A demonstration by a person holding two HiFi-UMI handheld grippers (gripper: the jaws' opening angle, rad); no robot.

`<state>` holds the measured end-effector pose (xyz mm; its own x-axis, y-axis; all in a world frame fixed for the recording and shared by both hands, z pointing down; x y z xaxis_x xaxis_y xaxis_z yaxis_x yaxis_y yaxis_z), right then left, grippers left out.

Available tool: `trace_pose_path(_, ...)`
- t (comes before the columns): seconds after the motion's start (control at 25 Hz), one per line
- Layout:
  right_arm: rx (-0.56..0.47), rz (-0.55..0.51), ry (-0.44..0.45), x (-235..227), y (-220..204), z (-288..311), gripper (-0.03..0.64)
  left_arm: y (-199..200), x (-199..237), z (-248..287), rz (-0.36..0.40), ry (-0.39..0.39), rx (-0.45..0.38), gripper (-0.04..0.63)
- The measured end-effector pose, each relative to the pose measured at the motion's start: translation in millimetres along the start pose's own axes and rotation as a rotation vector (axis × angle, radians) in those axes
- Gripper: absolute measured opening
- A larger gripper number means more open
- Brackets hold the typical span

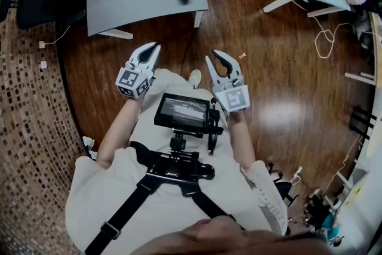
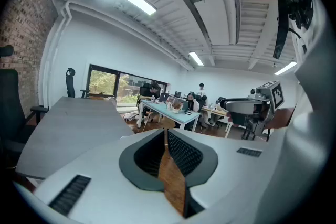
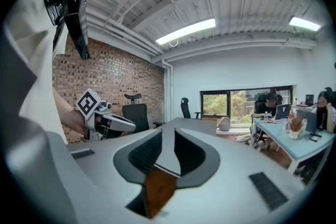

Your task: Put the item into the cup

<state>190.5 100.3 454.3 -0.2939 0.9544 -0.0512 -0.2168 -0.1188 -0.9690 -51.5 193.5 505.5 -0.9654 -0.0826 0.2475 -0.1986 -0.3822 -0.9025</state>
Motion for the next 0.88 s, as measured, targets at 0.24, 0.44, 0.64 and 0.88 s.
trace_pose_path(0.24,0.011,0.004,0.024,-3,-2,-1,0.08,-4,6,-1,-0.011,0.037,0.0,0.018)
trace_pose_path(0.44,0.032,0.037,0.037,-26,-6,16,0.08,0,23,24,-0.006,0.053,0.026,0.018)
trace_pose_path(0.64,0.035,0.042,0.043,-46,3,50,0.08,4,57,61,0.025,0.043,0.079,0.066)
trace_pose_path(0.88,0.066,0.065,0.024,-72,14,97,0.08,3,106,120,0.081,0.031,0.183,0.091)
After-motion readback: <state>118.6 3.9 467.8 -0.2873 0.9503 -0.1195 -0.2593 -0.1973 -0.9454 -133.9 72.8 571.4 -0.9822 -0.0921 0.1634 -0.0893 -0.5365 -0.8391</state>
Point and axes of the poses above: the fingertips, and each gripper's own axes: z forward along the fingers, x to its left, y out of its top, the point moved 7 cm from there along -z, backward along the fingers, and after that the axes turned 4 degrees about y, right-handed, at the moved point
